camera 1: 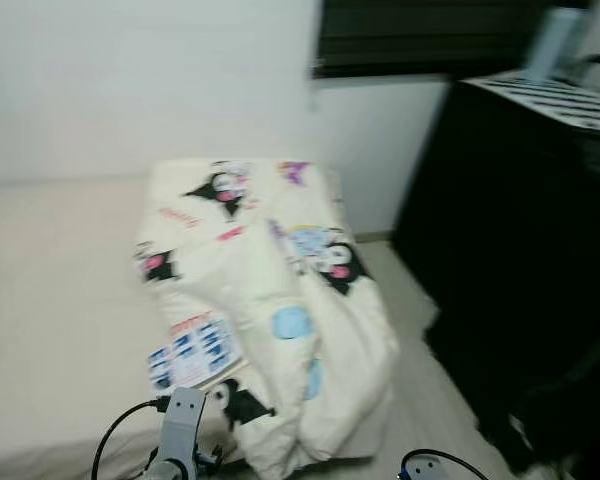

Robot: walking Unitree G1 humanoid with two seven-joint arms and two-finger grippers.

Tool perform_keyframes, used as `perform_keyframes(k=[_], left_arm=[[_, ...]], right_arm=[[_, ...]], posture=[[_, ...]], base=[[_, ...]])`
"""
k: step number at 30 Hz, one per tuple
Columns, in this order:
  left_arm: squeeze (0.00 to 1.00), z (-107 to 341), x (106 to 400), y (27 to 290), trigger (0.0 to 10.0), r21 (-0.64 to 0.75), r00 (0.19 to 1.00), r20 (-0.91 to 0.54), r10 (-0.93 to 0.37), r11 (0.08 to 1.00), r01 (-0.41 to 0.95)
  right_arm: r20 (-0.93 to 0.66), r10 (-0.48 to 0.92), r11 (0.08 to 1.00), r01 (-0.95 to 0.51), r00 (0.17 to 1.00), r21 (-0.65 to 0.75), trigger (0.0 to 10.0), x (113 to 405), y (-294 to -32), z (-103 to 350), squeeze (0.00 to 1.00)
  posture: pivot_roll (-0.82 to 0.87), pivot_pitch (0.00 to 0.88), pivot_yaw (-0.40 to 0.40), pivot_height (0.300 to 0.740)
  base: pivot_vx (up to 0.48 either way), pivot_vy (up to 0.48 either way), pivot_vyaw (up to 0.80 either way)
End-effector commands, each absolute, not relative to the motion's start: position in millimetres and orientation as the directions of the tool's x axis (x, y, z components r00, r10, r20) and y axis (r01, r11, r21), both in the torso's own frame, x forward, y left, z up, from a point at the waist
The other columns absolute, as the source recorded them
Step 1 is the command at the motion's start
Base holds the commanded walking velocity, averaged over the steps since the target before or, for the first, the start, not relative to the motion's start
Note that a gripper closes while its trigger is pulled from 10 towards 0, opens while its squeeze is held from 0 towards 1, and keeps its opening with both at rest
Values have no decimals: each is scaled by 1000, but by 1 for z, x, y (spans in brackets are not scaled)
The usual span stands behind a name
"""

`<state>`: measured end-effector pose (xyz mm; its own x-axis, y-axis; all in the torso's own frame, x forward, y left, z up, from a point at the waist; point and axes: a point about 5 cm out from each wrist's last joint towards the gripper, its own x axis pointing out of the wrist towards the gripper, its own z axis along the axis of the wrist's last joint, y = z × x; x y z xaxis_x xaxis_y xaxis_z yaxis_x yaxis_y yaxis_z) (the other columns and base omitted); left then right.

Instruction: Clean up the room

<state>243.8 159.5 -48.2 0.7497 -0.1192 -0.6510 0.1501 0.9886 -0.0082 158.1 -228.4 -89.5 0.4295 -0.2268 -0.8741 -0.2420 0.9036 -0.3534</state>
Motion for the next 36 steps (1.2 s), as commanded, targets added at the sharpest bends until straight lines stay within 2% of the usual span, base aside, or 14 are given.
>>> perform_keyframes(k=[1, 8, 13, 16, 24, 33, 36], left_arm=[[0, -36, 260, 153, 10000, -30, 789, -597, -147, 987, 161], [0, -27, 271, 151, 10000, -46, 824, -556, -113, 993, 105], [0, -34, 263, 158, 10000, -14, 805, -590, -60, 998, 64], [0, -40, 255, 164, 10000, -25, 787, -616, -17, 1000, 2], [0, -50, 241, 177, 10000, -23, 752, -658, 33, 998, -63], [0, -53, 236, 179, 10000, 1, 739, -673, 29, 999, -38], [0, -54, 234, 180, 10000, 17, 733, -679, 36, 999, -33]], right_arm=[[-870, -234, 910, -216, 434, -353, 10000, 157, -227, -90, 0], [-859, -233, 916, -193, 457, -351, 10000, 159, -227, -89, 0], [-859, -223, 922, -187, 462, -340, 10000, 159, -226, -89, 0], [-859, -217, 926, -180, 464, -331, 10000, 159, -226, -90, 0], [-856, -201, 924, -199, 477, -327, 10000, 160, -224, -89, 0], [-841, -206, 917, -201, 501, -344, 10000, 161, -224, -88, 0], [-834, -206, 916, -199, 511, -348, 10000, 162, -224, -88, 0]], posture=[[-126, 89, -8, 740], [-129, 89, -9, 740], [-130, 92, -7, 740], [-129, 92, -6, 740], [-132, 94, -5, 740], [-133, 85, -6, 740], [-135, 83, -5, 740]], base=[[0, 0, -775], [0, 0, 0], [392, 0, 0], [0, 0, 0], [0, 0, 0], [0, 0, 0], [458, 0, 0]])
